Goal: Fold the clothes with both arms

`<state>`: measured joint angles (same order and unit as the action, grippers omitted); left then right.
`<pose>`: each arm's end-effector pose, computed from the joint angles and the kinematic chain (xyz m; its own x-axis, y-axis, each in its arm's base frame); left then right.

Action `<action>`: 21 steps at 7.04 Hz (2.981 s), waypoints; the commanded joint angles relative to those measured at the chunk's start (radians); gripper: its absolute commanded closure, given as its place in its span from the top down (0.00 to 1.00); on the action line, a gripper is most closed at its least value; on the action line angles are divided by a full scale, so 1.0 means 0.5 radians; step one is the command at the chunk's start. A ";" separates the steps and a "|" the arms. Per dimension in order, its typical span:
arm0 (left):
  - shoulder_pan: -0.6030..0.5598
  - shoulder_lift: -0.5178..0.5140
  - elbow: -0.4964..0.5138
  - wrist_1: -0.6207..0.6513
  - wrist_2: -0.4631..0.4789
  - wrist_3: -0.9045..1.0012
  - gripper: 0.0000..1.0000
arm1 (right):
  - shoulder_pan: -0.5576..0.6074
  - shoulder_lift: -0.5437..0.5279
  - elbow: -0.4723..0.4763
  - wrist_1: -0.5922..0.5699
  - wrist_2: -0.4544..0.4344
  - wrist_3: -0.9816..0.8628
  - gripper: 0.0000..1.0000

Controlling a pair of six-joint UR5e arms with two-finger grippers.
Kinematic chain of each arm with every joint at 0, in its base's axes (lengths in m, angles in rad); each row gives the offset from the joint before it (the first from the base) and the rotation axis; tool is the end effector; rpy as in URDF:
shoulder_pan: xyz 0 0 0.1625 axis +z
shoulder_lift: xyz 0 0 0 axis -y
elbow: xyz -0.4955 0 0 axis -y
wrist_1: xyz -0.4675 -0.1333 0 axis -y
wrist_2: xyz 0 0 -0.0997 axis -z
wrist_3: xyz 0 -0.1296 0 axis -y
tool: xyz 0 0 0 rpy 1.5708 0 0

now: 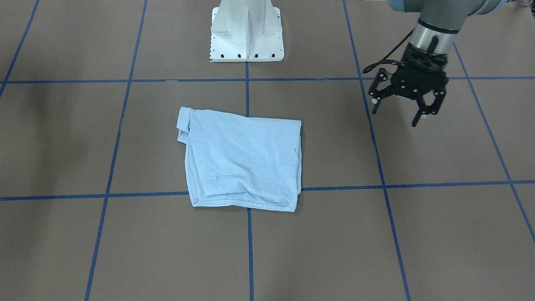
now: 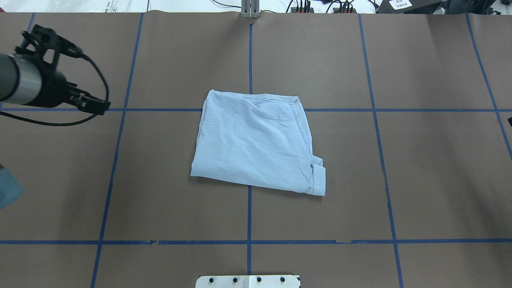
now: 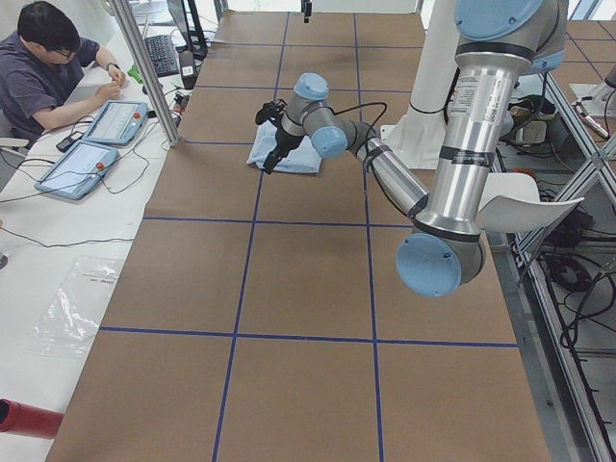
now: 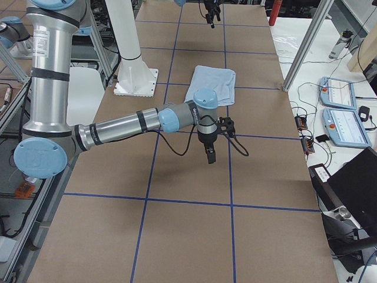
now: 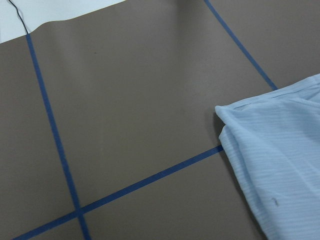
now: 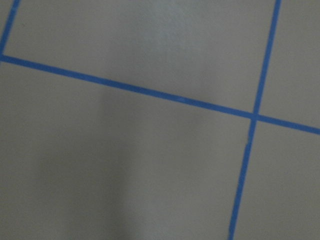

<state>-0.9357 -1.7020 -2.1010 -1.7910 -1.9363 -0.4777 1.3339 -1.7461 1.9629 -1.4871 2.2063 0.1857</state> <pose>0.2803 -0.5270 0.3666 0.6958 0.4539 -0.5567 -0.0646 0.8114 0.5809 -0.0617 -0.4956 0.6200 0.7697 -0.1820 0.6119 0.0835 0.9790 0.1862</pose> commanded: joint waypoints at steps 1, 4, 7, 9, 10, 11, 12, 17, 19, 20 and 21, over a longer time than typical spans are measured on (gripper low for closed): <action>-0.294 0.340 0.041 0.002 -0.241 0.167 1.00 | 0.328 -0.277 0.004 0.001 0.054 -0.156 1.00; -0.992 0.608 0.295 0.017 -0.509 0.669 1.00 | 0.557 -0.315 -0.140 -0.020 0.125 -0.589 1.00; -1.276 0.640 0.689 0.359 -0.910 0.897 1.00 | 0.554 -0.318 -0.210 -0.011 0.149 -0.568 1.00; -1.374 0.625 0.625 0.434 -0.901 0.891 1.00 | 0.554 -0.294 -0.284 -0.005 0.339 -0.550 1.00; -1.378 0.627 0.619 0.425 -0.904 0.894 1.00 | 0.557 -0.288 -0.269 0.004 0.425 -0.562 1.00; -1.366 0.627 0.619 0.395 -0.874 0.906 1.00 | 0.554 -0.230 -0.260 -0.011 0.419 -0.559 1.00; -1.365 0.634 0.634 0.306 -0.846 0.906 1.00 | 0.541 -0.175 -0.275 -0.026 0.386 -0.556 1.00; -1.359 0.646 0.625 0.210 -0.748 0.906 1.00 | 0.498 -0.171 -0.272 0.001 0.407 -0.589 1.00; -1.359 0.652 0.625 0.207 -0.754 0.906 1.00 | 0.498 -0.171 -0.278 -0.005 0.395 -0.592 1.00; -1.359 0.652 0.625 0.207 -0.760 0.906 1.00 | 0.498 -0.180 -0.278 -0.008 0.404 -0.592 1.00; -1.359 0.652 0.625 0.204 -0.760 0.909 1.00 | 0.498 -0.183 -0.281 -0.008 0.410 -0.592 1.00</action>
<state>-1.6153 -1.3761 -1.7887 -1.6874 -2.3151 -0.0242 1.5831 -1.8349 1.8240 -1.4903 2.4077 -0.1104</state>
